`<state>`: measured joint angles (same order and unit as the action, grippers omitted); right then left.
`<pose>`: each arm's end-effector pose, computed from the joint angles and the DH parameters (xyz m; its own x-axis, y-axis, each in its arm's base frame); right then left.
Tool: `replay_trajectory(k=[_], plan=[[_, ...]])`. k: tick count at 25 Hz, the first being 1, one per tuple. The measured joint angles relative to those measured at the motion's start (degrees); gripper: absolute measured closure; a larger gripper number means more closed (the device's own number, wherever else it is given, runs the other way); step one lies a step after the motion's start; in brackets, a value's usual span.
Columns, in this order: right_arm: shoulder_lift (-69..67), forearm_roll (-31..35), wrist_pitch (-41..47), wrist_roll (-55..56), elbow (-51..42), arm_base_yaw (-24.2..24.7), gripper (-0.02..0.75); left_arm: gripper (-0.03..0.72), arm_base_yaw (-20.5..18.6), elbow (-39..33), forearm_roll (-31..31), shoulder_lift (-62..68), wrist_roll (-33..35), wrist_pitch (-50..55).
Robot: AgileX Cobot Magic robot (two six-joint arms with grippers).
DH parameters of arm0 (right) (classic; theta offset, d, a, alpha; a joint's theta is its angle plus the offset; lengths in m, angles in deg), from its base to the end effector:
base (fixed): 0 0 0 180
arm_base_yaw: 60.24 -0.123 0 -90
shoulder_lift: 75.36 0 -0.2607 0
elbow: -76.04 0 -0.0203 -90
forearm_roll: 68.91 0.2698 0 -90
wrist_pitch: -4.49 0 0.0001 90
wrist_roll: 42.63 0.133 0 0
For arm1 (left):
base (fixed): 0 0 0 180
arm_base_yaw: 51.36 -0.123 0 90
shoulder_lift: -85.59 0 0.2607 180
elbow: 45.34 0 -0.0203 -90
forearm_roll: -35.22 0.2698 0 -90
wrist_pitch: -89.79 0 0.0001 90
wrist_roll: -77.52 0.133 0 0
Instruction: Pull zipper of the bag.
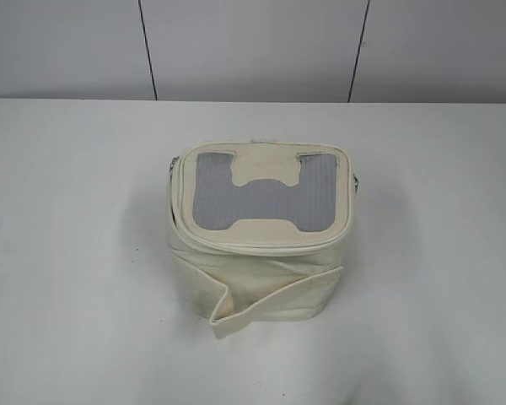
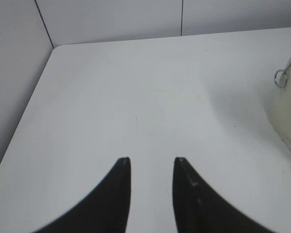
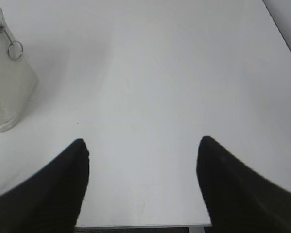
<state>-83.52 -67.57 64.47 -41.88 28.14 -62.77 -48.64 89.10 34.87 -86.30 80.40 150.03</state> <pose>0.0737 0.0060 0.2690 -0.4399 0.0054 -0.8980 -0.0514 0.9982 0.0312 0.0687 -0.0040 0.2820 -0.4019 0.0664 -0.9133 0.0714 0.9966 0.0410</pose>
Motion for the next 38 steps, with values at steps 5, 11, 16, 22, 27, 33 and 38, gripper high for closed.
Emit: replay_trajectory(k=[5, 11, 16, 22, 27, 33, 38], plan=[[0.00, 0.00, 0.00, 0.00, 0.00, 0.00, 0.192, 0.453, 0.00, 0.00, 0.00, 0.00, 0.00, 0.00], [0.00, 0.00, 0.00, 0.00, 0.00, 0.00, 0.192, 0.453, 0.00, 0.00, 0.00, 0.00, 0.00, 0.00], [0.00, 0.00, 0.00, 0.00, 0.00, 0.00, 0.192, 0.453, 0.00, 0.00, 0.00, 0.00, 0.00, 0.00], [0.00, 0.00, 0.00, 0.00, 0.00, 0.00, 0.192, 0.453, 0.00, 0.00, 0.00, 0.00, 0.00, 0.00], [0.00, 0.00, 0.00, 0.00, 0.00, 0.00, 0.192, 0.453, 0.00, 0.00, 0.00, 0.00, 0.00, 0.00], [0.00, 0.00, 0.00, 0.00, 0.00, 0.00, 0.192, 0.453, 0.00, 0.00, 0.00, 0.00, 0.00, 0.00], [0.00, 0.00, 0.00, 0.00, 0.00, 0.00, 0.192, 0.453, 0.00, 0.00, 0.00, 0.00, 0.00, 0.00]])
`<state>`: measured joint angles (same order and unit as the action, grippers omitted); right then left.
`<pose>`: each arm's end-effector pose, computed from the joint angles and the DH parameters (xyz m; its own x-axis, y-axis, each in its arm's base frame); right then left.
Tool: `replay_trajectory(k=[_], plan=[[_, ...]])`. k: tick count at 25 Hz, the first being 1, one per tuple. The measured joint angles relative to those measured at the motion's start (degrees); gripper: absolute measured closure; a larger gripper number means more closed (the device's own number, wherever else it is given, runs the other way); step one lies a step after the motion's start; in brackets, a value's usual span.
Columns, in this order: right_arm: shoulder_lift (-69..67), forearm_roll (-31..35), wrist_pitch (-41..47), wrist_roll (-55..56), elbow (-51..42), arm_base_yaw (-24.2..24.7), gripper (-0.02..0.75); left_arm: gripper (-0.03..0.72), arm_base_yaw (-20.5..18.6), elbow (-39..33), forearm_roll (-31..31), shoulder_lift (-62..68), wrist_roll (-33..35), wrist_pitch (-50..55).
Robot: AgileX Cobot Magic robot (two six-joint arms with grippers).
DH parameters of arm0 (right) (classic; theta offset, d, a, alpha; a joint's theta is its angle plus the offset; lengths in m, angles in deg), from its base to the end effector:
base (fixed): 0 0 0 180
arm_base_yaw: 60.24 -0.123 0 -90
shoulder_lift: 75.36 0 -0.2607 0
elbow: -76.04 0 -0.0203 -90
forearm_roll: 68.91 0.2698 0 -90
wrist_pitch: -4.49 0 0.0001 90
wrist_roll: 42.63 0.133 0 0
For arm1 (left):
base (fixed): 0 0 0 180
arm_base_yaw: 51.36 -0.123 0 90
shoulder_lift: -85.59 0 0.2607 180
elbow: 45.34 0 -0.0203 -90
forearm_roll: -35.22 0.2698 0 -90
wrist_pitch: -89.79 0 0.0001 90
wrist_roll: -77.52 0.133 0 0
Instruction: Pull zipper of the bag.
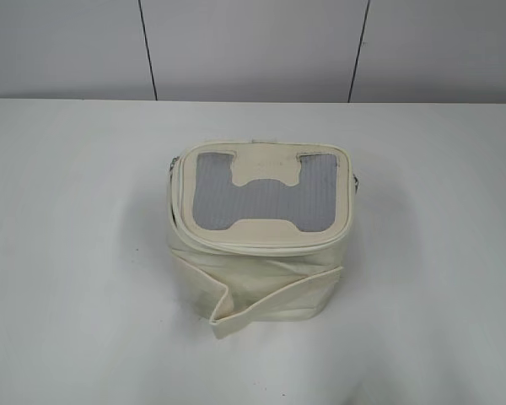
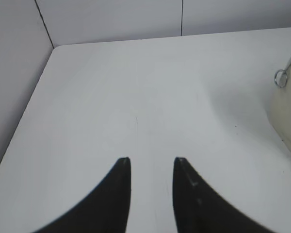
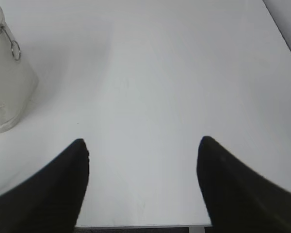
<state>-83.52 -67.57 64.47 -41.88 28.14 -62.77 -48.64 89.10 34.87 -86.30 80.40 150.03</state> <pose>0.0737 0.0060 0.2690 -0.4399 0.0054 -0.8980 -0.0514 0.9982 0.0312 0.0687 -0.0040 0.2820 -0.4019 0.0664 -0.9133 0.0714 0.9966 0.0410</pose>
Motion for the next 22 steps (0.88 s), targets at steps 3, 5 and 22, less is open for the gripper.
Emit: replay_trajectory(k=[3, 5, 22], plan=[[0.00, 0.00, 0.00, 0.00, 0.00, 0.00, 0.192, 0.453, 0.00, 0.00, 0.00, 0.00, 0.00, 0.00], [0.00, 0.22, 0.00, 0.00, 0.00, 0.00, 0.192, 0.453, 0.00, 0.00, 0.00, 0.00, 0.00, 0.00], [-11.21, 3.62, -11.09, -4.54, 3.43, 0.00, 0.192, 0.430, 0.00, 4.18, -6.61, 15.23, 0.00, -14.45]])
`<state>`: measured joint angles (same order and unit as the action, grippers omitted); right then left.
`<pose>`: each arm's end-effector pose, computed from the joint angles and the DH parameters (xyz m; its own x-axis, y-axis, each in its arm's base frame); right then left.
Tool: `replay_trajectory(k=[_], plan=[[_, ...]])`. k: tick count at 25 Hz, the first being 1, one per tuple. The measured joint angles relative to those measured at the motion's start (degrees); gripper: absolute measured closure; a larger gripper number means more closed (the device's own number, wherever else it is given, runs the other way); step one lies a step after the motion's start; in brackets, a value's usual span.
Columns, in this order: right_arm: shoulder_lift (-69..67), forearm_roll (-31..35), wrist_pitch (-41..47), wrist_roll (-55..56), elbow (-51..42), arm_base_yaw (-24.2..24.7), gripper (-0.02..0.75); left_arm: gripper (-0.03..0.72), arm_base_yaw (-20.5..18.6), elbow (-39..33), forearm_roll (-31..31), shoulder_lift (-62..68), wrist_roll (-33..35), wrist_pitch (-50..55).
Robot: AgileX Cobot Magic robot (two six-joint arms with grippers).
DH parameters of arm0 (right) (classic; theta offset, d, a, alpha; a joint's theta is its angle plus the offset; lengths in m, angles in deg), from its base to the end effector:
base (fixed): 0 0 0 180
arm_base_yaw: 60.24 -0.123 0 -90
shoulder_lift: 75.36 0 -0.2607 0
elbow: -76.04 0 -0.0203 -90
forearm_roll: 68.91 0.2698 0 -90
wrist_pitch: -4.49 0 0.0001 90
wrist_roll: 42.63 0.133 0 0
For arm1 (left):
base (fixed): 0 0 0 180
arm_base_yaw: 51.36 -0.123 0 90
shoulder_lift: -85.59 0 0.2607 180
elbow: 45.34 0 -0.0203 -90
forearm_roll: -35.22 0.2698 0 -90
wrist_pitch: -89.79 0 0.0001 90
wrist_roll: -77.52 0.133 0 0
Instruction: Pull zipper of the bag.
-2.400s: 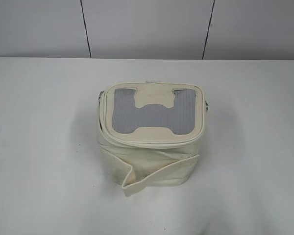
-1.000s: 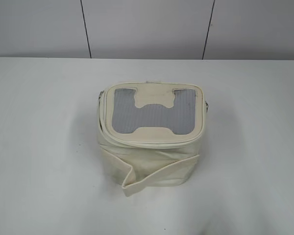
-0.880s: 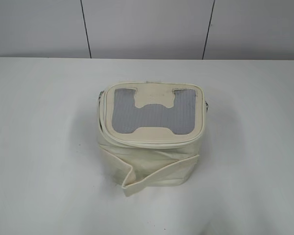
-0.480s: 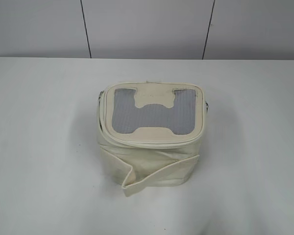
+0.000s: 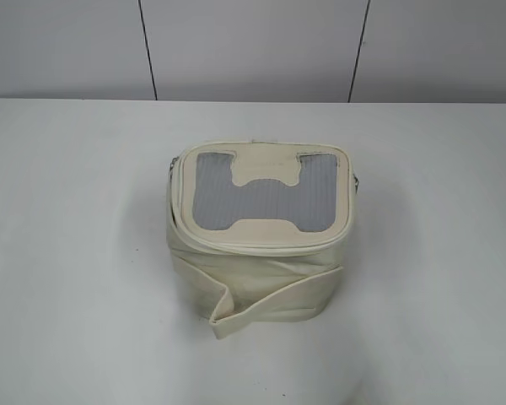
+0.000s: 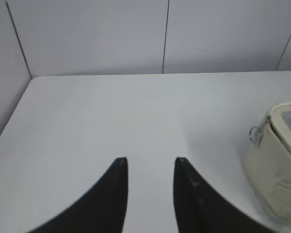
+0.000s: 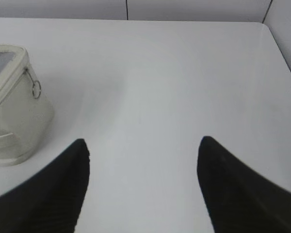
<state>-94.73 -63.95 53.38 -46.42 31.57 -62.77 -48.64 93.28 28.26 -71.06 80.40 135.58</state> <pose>0.1092 0.0135 0.2955 -0.3833 -0.0261 -0.9232 -0.1076 0.9941 0.0166 0.1195 -0.0173 0.3138 -0.3509 -0.0179 -0.9362 0.1166 0.9912 -0.0626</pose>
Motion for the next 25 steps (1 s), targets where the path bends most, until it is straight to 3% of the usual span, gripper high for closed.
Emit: replay_trajectory(k=[6, 12, 20, 25], plan=[[-11.15, -0.25, -6.44, -2.52, 2.48, -4.34, 0.192, 0.403, 0.00, 3.94, -9.82, 14.86, 0.46, -3.66], [-27.13, 0.42, -8.28, -8.74, 9.37, -9.35, 0.192, 0.402, 0.00, 7.40, -25.38, 28.14, 10.66, -3.63], [-51.17, 6.17, -7.58, -25.40, 26.01, -9.67, 0.192, 0.402, 0.05, 9.55, -37.65, 43.09, 22.05, -1.78], [-65.75, 10.90, -0.37, -32.42, 39.69, -9.67, 0.192, 0.402, 0.05, 9.55, -41.20, 49.29, 27.15, -1.72]])
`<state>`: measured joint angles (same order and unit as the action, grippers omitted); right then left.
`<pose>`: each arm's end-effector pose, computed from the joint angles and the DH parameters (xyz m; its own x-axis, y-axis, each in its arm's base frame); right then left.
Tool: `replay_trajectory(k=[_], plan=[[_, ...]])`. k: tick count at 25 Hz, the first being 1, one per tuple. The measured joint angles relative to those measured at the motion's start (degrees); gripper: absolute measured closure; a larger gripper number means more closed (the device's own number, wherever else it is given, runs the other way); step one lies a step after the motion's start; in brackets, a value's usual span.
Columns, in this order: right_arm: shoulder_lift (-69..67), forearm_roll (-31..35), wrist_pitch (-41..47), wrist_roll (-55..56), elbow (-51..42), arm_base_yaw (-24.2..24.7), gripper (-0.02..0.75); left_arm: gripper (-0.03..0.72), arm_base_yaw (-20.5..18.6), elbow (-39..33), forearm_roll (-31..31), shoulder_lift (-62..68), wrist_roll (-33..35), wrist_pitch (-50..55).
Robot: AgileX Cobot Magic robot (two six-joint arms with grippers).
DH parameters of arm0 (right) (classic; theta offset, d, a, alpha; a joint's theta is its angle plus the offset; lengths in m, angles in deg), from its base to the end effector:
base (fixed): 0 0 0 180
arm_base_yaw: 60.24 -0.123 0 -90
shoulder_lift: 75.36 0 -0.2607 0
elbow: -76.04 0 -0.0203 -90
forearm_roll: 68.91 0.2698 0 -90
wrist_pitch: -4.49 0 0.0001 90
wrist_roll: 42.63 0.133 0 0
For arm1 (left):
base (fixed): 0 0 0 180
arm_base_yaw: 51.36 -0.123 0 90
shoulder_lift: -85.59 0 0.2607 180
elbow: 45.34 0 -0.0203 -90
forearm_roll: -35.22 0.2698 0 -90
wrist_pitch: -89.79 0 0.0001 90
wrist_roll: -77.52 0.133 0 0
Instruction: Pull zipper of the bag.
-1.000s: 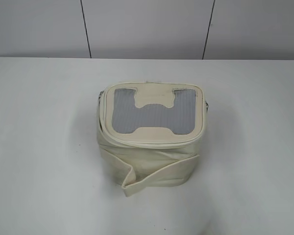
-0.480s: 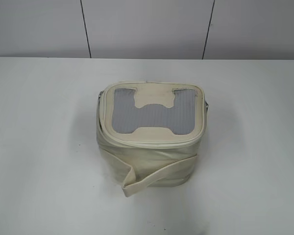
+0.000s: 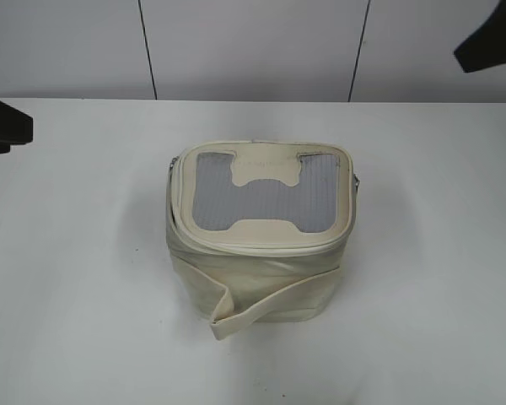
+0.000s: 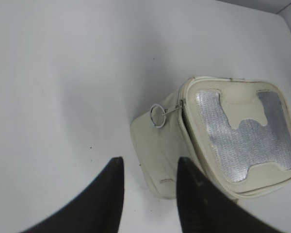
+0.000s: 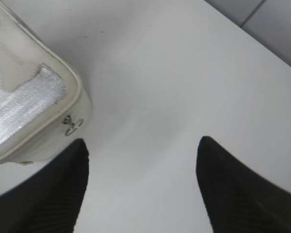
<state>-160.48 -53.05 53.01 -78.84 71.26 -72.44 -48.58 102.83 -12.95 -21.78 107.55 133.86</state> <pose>0.3224 0.0976 0.3078 -0.5005 -0.5402 -0.6766 -0.6189 0.7697 -0.1567 0.2619 -0.0818 0.2405 -0.7852 -0.0918 -0.6124 0.2766 0.8329 -0.4794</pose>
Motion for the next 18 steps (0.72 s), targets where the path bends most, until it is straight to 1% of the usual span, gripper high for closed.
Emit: replay_trajectory(k=[3, 4, 7, 10, 14, 18], plan=[[-7.69, 4.95, 6.74, -4.11, 8.89, -0.25, 0.192, 0.402, 0.00, 0.19, -1.31, 2.75, 2.52, 0.85], [-10.32, 5.61, 8.68, -4.76, 12.10, -0.62, 0.192, 0.402, 0.00, 0.31, -1.99, 3.66, 3.43, 1.20], [-17.61, 6.19, 14.72, -5.40, 20.94, -3.08, 0.192, 0.402, 0.00, 0.45, -4.68, 6.12, 8.45, 2.64], [-24.47, 6.12, 18.98, -5.57, 28.91, -7.03, 0.192, 0.402, 0.00, 0.45, -7.58, 7.94, 15.77, 3.03], [-33.21, 5.95, 20.29, -5.68, 37.82, -12.49, 0.192, 0.402, 0.00, 0.45, -11.91, 9.83, 22.23, 3.03], [-38.31, 5.95, 20.41, -5.68, 41.67, -16.62, 0.192, 0.402, 0.00, 0.49, -13.82, 11.54, 24.38, 2.79]])
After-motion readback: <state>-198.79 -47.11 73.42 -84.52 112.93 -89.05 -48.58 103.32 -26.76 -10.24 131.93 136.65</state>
